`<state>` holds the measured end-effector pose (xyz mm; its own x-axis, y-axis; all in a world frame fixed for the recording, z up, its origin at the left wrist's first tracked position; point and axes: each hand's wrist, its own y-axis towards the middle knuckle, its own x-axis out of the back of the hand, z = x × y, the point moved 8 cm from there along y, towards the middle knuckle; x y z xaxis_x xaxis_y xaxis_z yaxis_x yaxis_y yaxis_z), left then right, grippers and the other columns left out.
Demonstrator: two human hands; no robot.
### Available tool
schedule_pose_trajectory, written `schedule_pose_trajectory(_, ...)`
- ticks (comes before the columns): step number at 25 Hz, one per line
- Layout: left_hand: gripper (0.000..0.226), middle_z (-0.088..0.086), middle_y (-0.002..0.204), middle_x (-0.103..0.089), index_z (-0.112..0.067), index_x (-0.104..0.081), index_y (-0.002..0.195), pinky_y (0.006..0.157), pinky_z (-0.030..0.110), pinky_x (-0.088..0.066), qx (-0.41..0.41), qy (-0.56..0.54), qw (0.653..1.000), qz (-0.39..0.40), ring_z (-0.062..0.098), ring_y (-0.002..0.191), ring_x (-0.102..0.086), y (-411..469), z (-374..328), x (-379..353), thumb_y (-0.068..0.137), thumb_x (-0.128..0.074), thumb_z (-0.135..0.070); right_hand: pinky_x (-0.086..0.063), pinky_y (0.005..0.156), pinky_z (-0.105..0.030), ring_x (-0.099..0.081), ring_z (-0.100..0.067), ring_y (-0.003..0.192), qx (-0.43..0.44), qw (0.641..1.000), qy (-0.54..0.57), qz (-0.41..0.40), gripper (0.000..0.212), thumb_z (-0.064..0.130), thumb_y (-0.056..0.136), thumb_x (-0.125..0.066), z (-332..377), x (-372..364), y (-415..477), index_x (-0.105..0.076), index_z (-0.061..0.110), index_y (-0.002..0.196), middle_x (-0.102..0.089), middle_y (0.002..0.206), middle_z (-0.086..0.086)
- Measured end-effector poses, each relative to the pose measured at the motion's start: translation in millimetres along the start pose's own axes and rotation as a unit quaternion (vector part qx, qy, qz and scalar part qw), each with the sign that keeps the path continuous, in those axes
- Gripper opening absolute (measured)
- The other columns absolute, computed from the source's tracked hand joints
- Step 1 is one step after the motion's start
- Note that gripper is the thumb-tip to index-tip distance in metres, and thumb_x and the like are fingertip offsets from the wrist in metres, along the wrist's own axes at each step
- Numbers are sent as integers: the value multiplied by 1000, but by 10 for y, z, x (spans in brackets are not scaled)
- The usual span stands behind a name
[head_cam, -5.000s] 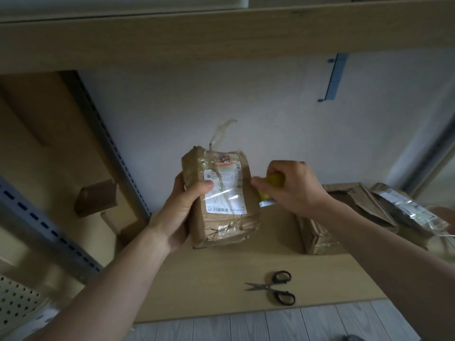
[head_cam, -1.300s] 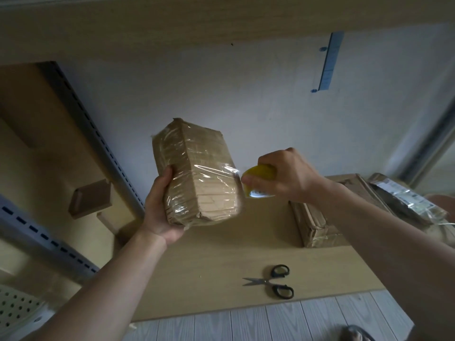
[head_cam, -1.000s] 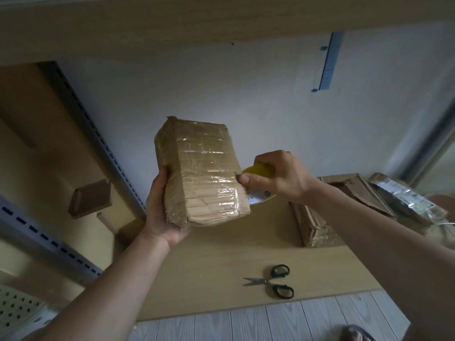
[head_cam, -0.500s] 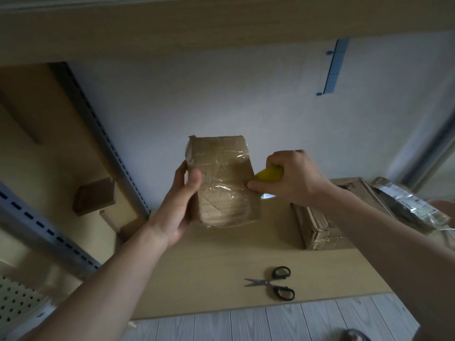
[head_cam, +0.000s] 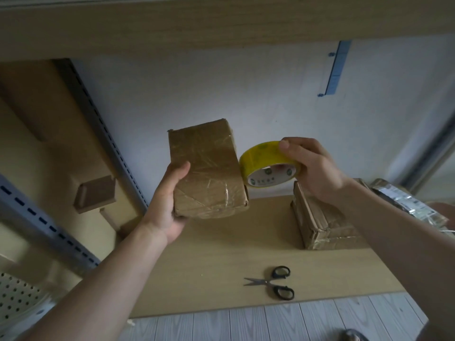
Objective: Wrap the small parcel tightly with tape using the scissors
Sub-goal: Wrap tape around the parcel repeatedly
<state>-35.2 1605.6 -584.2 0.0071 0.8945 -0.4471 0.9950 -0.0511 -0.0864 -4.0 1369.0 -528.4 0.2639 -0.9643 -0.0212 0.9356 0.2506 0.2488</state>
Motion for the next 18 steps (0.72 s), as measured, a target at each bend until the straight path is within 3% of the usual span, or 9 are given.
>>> schedule_pose_trajectory(2, 44, 3, 93, -76, -23, -63, 117, 71, 36, -56, -4, -3, 1000, -8, 24, 90, -71, -19, -65, 24, 77, -64, -41, -43, 53, -19, -52, -14, 57, 6, 1000, -11, -1, 26, 17, 82, -66, 65, 41, 8, -61, 4, 60, -53, 57, -2)
schedule_pose_trajectory(4, 42, 3, 94, -75, -23, -64, 115, 75, 37, -55, -8, -3, 1000, -17, 25, 92, -69, -18, -127, 80, 77, -64, -41, -29, 50, -21, -38, -11, 51, 40, 984, -174, 22, 43, 30, 84, -62, 122, 105, 37, -50, -2, 60, -39, 54, -2)
schedule_pose_trajectory(6, 38, 2, 88, -76, -23, -66, 109, 75, 37, -52, -10, 4, 1000, -20, 25, 91, -67, -25, -175, 105, 76, -63, -41, -26, 49, -22, -35, -8, 49, 58, 934, -353, 17, 48, 46, 79, -64, 128, 164, 58, -55, 3, 59, -38, 52, 1)
schedule_pose_trajectory(8, 33, 0, 82, -76, -25, -67, 102, 72, 37, -51, -12, 8, 1000, -21, 25, 88, -66, -19, -191, 131, 74, -62, -43, -28, 48, -20, -36, -10, 48, 77, 889, -451, -8, 48, 55, 73, -64, 129, 187, 57, -57, 11, 56, -38, 49, 2)
schedule_pose_trajectory(11, 30, 0, 82, -76, -26, -68, 99, 71, 36, -52, -19, 5, 1000, -16, 22, 83, -68, -4, -203, 144, 76, -59, -43, -28, 48, -22, -35, -15, 50, 95, 860, -501, -28, 60, 70, 69, -57, 145, 181, 63, -54, 12, 54, -37, 49, -1)
schedule_pose_trajectory(14, 26, 0, 85, -75, -26, -72, 93, 70, 36, -54, -27, -12, 999, -13, 20, 78, -71, -2, -178, 123, 79, -58, -43, -36, 50, -32, -35, -14, 46, 95, 827, -552, -39, 65, 80, 70, -47, 137, 148, 78, -42, 19, 47, -35, 44, 1)
schedule_pose_trajectory(18, 33, 0, 90, -76, -23, -80, 84, 73, 34, -60, -12, -80, 997, 3, 20, 81, -73, 34, -95, 117, 89, -53, -41, -38, 49, -36, -37, -16, 46, 94, 841, -532, -15, 69, 79, 71, -46, 40, -84, 83, -45, 14, 49, -36, 44, -1)
